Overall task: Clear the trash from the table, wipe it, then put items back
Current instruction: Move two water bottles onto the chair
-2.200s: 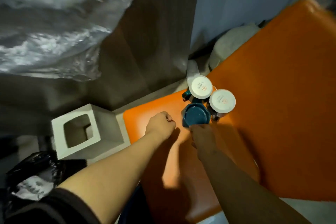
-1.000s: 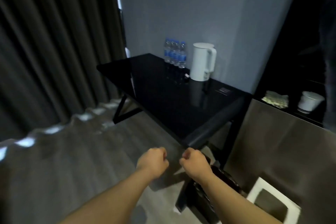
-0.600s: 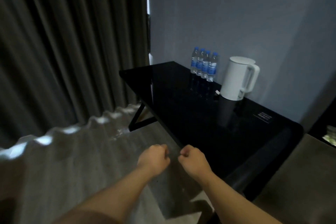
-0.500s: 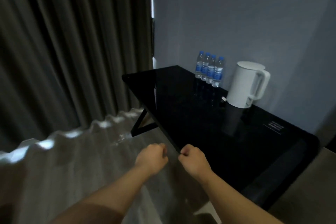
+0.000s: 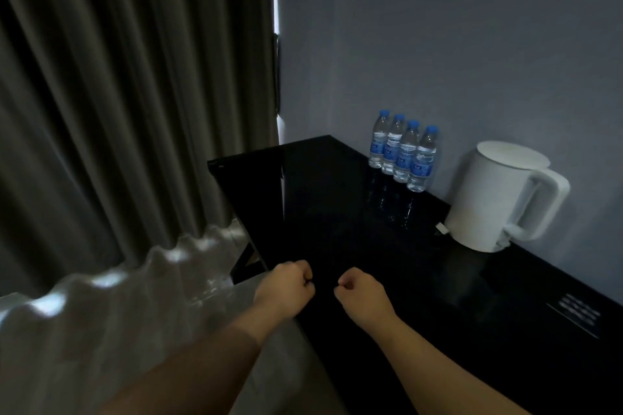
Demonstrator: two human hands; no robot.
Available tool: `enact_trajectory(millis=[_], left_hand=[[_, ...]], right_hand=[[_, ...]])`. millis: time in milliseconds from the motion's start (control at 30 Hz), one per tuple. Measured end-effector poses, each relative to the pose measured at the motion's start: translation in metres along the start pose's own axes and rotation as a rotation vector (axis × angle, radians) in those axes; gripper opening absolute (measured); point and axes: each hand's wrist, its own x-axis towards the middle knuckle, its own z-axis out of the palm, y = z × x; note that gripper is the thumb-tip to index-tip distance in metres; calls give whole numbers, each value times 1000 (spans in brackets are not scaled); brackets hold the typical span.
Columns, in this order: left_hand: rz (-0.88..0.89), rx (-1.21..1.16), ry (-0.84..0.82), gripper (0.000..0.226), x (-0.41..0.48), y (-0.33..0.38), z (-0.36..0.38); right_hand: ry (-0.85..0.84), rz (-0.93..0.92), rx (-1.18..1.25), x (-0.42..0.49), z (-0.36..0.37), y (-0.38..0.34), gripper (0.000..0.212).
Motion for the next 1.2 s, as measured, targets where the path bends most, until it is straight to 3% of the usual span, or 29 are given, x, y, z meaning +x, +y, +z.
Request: enact_trajectory(millis=[467,633,1200], left_hand=[[250,20,-198,26,252,-90,-77],[293,34,-237,28,329,-104,-102],[558,70,-266,30,507,5,-88]], right_hand=[[114,260,145,226,25,-94,5],[162,250,126,286,34,-113,5],[420,307,82,424,-74,-92,18]])
